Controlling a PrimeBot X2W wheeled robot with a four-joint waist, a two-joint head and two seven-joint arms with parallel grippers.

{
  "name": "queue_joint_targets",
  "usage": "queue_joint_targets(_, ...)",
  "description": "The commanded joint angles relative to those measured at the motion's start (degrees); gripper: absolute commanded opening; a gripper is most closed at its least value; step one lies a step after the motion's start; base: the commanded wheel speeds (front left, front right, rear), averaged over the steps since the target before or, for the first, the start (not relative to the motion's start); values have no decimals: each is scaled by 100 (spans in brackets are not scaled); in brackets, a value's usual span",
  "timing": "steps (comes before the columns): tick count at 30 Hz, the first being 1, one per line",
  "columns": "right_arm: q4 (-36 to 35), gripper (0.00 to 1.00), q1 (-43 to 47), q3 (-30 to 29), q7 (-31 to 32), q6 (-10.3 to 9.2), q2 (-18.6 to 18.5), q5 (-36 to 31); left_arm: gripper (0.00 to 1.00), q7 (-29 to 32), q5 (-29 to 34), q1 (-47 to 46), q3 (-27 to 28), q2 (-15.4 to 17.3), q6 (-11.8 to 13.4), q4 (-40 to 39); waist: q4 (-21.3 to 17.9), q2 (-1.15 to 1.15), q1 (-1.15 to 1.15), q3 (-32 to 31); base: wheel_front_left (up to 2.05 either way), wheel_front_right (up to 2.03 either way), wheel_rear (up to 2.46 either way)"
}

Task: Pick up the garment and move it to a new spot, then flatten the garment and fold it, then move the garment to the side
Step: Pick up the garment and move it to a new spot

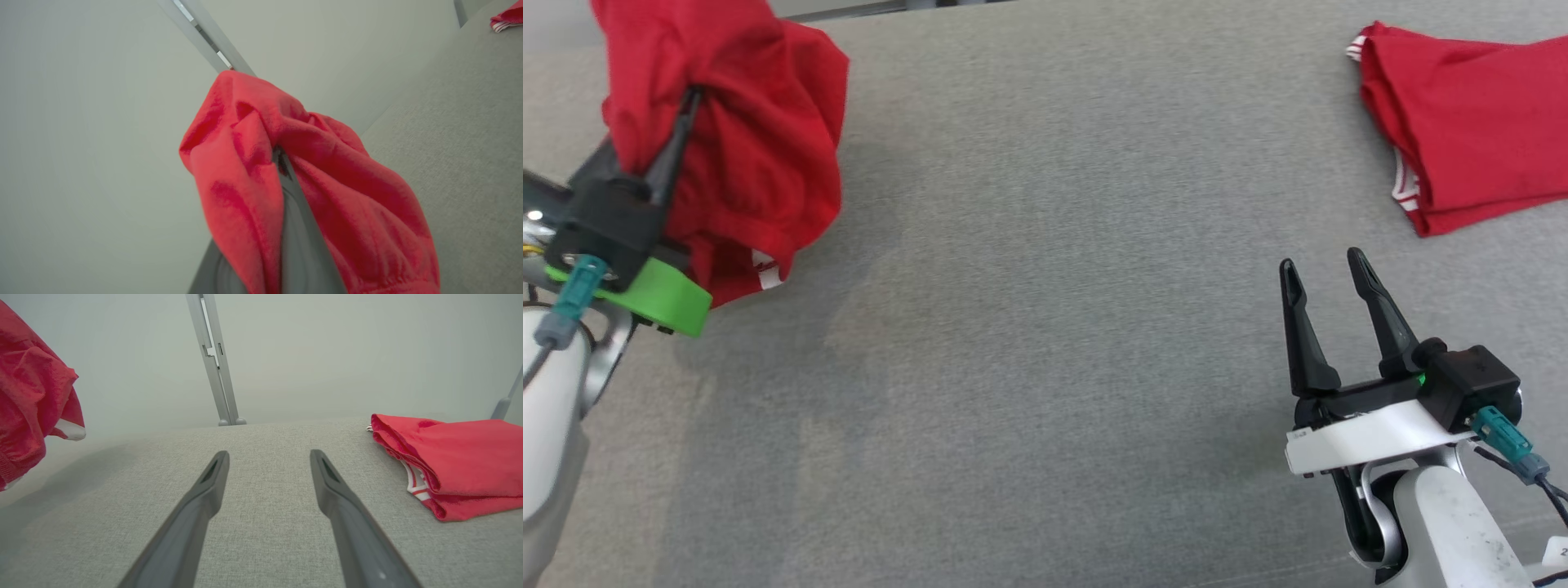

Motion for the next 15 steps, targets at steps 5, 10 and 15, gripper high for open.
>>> queue_joint_targets(5,-48,100,6,-60,0,-11,82,68,0,158,207,-267,-802,-72,-79,-312,-1206,-1,0,-213,0,0,0)
queue_joint_targets(10,-99,100,-89,-66,0,-11,115,115,0,159,515,-527,-1909,-130,-86,-95,-1445,-1,0,53,0,0,0)
queue_joint_targets(15,-159,100,-139,-166,0,-10,136,270,0,-76,892,-621,-2788,-397,-81,538,-1563,-1,0,313,0,0,0)
